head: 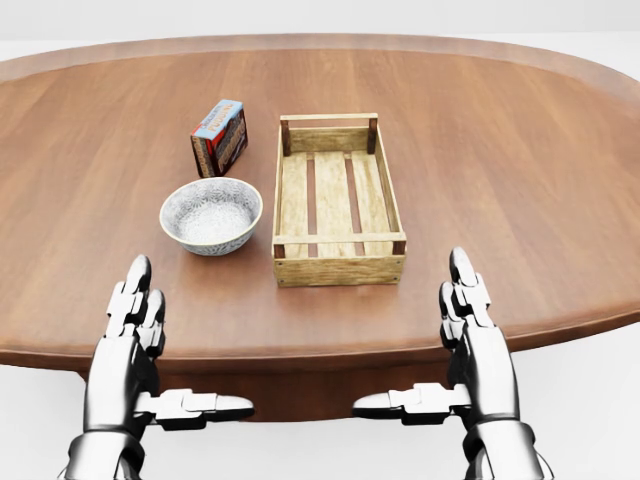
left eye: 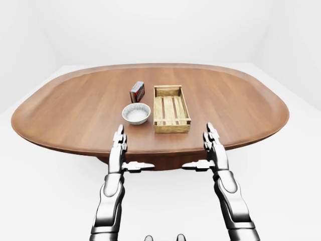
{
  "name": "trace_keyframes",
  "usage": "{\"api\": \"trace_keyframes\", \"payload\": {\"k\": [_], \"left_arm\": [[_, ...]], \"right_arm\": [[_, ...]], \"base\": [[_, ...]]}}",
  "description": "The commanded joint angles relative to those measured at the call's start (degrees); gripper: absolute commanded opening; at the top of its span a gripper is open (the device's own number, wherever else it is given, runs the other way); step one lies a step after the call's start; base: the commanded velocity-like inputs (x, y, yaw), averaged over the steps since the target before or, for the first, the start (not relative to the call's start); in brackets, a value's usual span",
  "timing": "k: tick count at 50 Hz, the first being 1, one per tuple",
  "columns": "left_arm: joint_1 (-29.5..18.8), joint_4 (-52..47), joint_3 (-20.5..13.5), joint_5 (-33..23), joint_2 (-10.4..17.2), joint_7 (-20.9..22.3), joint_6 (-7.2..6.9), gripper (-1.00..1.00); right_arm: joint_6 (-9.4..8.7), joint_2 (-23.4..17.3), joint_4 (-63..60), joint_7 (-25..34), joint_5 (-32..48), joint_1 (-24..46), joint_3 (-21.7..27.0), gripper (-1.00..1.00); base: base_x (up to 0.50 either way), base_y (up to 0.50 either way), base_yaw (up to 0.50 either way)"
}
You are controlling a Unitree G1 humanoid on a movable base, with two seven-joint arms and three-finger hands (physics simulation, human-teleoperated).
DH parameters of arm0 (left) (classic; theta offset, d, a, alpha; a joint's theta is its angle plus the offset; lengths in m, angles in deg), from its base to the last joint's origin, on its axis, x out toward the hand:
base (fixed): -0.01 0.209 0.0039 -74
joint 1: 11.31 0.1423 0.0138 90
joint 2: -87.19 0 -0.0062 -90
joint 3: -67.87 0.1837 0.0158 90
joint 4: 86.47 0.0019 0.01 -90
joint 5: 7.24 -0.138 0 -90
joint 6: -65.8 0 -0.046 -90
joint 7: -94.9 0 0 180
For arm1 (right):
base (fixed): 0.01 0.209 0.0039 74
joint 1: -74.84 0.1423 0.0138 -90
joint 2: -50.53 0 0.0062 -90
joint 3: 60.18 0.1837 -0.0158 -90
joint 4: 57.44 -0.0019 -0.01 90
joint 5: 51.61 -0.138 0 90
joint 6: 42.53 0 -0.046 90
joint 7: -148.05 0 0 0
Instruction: Pick up the bowl on the left and put it in the tray.
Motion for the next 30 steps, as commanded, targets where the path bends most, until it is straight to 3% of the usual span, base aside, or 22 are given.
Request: {"api": "trace_keyframes", "payload": {"k": [1,7,11,30], "left_arm": [[-0.4,-2.2,-2.9,2.8,1.1,0.7,-2.14,1.0],[0.6,-7.5,-4.1,5.0,1.4,1.2,-5.1,1.0],[1.2,-11.8,-5.5,6.8,1.8,1.3,-5.1,1.0],[2.6,-28.2,-13.5,14.5,3.2,2.1,-5.1,1.0]], "right_arm": [[-2.4,-0.6,-3.2,1.4,-0.8,-0.9,1.2,1.0],[-3.25,-0.5,-4.0,1.3,-0.8,-1.1,1.3,1.0],[-4.23,-0.6,-5.8,1.3,-0.4,-1.8,1.1,1.0],[-4.23,0.1,-29.0,0.9,4.5,-8.2,-3.4,1.0]], "base": [[0.0,0.0,0.0],[0.0,0.0,0.0],[0.0,0.0,0.0],[0.0,0.0,0.0]]}}
